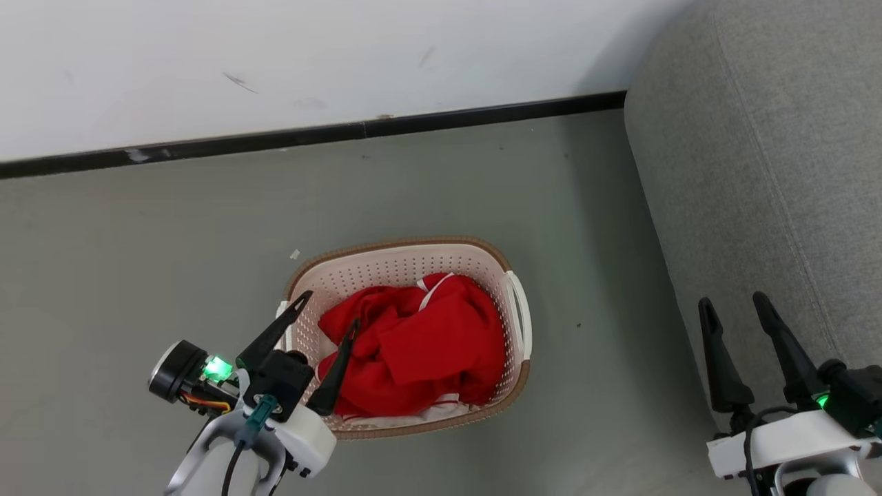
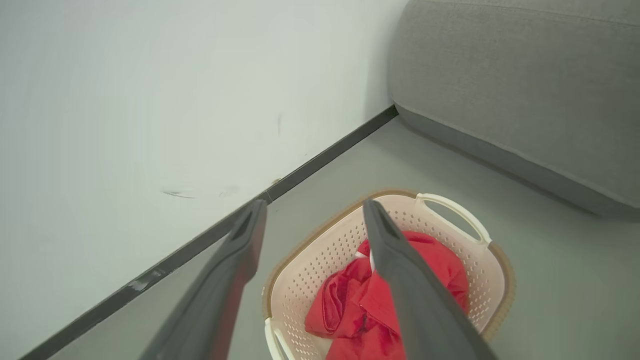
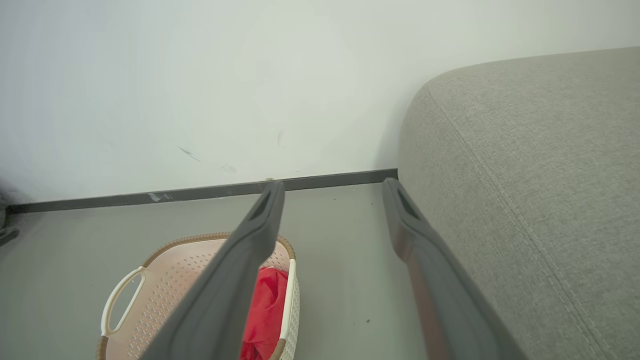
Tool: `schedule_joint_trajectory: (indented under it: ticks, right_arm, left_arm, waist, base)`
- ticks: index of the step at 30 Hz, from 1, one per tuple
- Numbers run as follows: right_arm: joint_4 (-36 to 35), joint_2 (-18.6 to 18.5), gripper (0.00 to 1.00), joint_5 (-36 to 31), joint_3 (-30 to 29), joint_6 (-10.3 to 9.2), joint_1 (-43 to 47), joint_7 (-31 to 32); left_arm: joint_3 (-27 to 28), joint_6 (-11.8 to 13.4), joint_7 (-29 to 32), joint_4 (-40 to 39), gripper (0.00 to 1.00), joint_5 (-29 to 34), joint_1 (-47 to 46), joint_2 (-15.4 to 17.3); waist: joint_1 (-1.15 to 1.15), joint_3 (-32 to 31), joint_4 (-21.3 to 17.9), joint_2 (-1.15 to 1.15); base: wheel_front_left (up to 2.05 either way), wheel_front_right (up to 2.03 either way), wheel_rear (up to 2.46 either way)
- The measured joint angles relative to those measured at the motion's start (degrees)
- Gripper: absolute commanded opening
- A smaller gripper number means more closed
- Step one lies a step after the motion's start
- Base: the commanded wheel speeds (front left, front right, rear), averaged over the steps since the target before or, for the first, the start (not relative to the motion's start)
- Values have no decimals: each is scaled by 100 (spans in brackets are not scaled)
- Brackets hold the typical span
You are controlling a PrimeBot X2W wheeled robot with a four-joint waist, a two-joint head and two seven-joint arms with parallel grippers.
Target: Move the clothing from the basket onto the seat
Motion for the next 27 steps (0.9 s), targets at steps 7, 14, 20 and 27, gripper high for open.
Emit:
schedule_joint_trajectory:
  ticks: [7, 14, 20, 27]
  right_arm:
    - [-113, 0, 100, 84, -46, 0, -238, 0]
    - [-222, 0, 100, 197, -109, 0, -487, 0]
    - [-238, 0, 100, 343, -142, 0, -686, -18]
    - [-248, 1, 100, 396, -174, 0, -947, -25]
  left_arm:
    - [-210, -99, 67, 304, 100, 241, -342, 4]
    - [-357, -151, 74, 566, 100, 411, -688, 7]
    - [-508, -199, 74, 768, 100, 614, -923, 16]
    - [-666, -249, 73, 1018, 100, 775, -1102, 124]
  waist:
    - [0, 482, -172, 0]
    - [0, 931, -366, 0]
    - [0, 1279, -555, 0]
    - [0, 1639, -795, 0]
  base:
    - [0, 0, 0]
    - [0, 0, 0]
    - [0, 0, 0]
    - [0, 0, 0]
